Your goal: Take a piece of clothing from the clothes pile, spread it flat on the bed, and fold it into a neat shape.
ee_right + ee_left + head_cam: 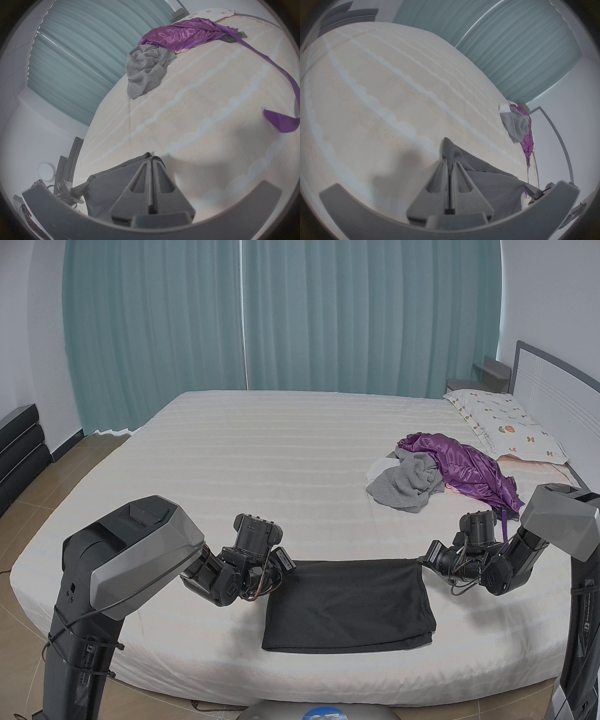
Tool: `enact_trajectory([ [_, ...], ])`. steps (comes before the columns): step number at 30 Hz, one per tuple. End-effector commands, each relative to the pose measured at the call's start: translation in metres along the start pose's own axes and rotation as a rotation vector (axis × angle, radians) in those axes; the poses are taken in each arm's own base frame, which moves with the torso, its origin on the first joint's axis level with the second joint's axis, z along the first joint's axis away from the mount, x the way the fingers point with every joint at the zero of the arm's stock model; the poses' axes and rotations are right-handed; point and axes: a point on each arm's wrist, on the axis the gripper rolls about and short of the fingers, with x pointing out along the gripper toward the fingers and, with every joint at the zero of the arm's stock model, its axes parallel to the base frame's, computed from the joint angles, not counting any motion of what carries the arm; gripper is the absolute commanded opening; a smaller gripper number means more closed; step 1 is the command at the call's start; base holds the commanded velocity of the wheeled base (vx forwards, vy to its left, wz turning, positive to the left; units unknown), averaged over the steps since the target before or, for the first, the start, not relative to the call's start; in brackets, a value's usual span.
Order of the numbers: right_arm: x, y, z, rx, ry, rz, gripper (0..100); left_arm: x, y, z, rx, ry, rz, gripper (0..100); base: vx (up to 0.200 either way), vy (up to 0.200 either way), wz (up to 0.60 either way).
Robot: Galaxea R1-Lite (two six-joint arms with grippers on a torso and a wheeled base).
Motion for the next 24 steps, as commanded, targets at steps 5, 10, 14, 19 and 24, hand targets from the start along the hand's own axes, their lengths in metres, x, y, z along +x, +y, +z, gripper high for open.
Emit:
enact_trajectory([
  [5,0.005,0.002,0.003,-0.006,-0.012,0.010,0,0.000,0.006,0.004,-0.011,-0.034,0.036,0,0.000,0.000,0.00],
  [10,0.018,0.001,-0.002,-0.013,-0.001,0.008,0,0.000,0.007,0.005,-0.014,-0.039,0.042,0,0.000,0.000,0.00],
  [14,0.022,0.001,-0.003,-0.015,-0.005,-0.001,0,-0.001,0.006,0.003,-0.011,-0.033,0.037,0,0.000,0.000,0.00],
  [19,0.022,0.004,-0.005,-0.019,-0.004,0.008,100,-0.001,0.005,0.002,-0.011,-0.026,0.034,100,0.000,0.000,0.00],
  [24,-0.005,0.010,0.001,0.015,0.001,0.036,100,-0.012,0.013,0.006,-0.032,-0.023,0.057,100,0.000,0.000,0.00],
])
